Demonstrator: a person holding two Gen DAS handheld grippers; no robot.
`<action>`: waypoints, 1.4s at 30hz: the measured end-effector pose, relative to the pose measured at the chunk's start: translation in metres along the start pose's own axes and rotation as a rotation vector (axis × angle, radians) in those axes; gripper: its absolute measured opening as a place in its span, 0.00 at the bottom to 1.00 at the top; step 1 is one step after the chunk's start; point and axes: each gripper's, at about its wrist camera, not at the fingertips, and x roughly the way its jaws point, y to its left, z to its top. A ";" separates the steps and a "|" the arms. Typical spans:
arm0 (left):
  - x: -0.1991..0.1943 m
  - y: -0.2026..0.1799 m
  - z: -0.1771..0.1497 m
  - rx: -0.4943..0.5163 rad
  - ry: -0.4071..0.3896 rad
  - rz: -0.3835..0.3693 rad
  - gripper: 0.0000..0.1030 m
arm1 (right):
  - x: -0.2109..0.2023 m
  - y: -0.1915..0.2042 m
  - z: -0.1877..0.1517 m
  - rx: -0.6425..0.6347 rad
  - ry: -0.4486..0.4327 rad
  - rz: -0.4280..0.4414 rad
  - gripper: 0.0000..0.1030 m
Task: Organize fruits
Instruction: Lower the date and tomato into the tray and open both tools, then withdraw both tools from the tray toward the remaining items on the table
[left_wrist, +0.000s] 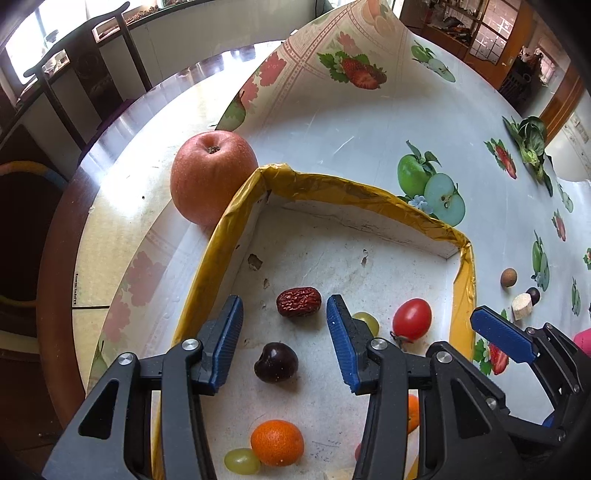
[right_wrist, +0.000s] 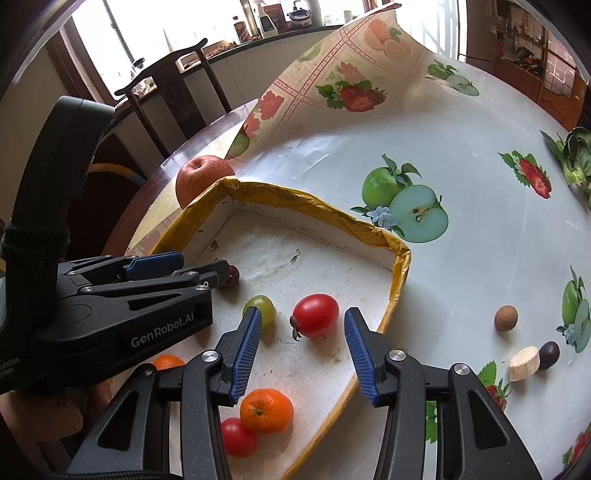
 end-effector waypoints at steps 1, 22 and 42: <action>-0.004 -0.001 -0.003 0.002 -0.005 -0.001 0.44 | -0.006 -0.001 -0.001 0.006 -0.010 0.001 0.47; -0.057 -0.045 -0.044 0.065 -0.041 -0.053 0.44 | -0.101 -0.063 -0.075 0.198 -0.083 -0.057 0.47; -0.072 -0.109 -0.068 0.163 -0.026 -0.116 0.44 | -0.134 -0.139 -0.135 0.360 -0.078 -0.130 0.47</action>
